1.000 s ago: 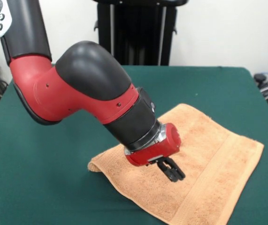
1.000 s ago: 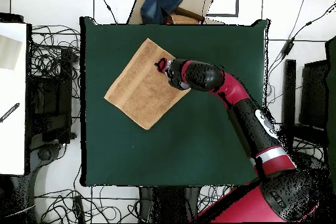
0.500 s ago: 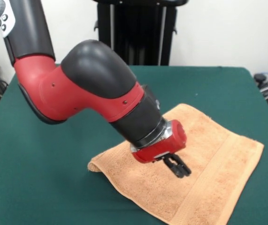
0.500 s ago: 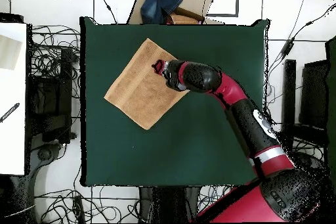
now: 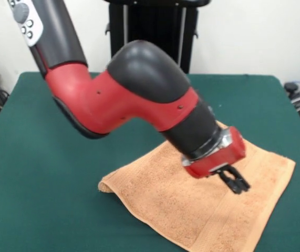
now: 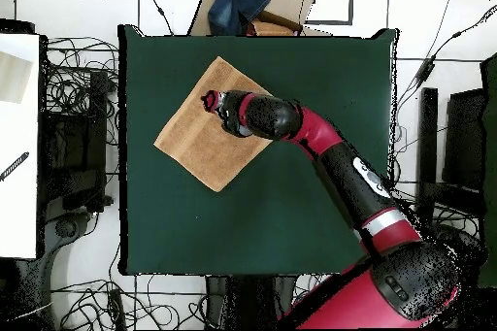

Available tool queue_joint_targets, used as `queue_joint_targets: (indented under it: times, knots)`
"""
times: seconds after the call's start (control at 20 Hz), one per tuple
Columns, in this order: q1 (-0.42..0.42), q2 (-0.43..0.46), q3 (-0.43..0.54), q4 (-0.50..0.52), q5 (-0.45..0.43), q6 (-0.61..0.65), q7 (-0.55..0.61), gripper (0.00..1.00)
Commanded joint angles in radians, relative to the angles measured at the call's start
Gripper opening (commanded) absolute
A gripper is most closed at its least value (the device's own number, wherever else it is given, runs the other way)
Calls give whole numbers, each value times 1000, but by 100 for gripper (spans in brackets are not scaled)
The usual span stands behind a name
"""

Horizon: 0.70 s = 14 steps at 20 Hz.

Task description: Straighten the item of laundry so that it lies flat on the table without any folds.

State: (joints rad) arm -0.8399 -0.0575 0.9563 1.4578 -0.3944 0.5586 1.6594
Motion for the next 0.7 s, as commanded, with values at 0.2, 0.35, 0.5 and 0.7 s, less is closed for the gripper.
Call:
queue_joint_targets:
  times: [0.2,0.35,0.5,0.7]
  knots:
    - [62,28,-5,0,6,-80,4,0]
    - [50,57,0,-14,17,-64,-25,0]
    - [38,64,0,-27,22,-36,-51,0]
    - [28,-4,-16,-16,6,-11,-48,0]
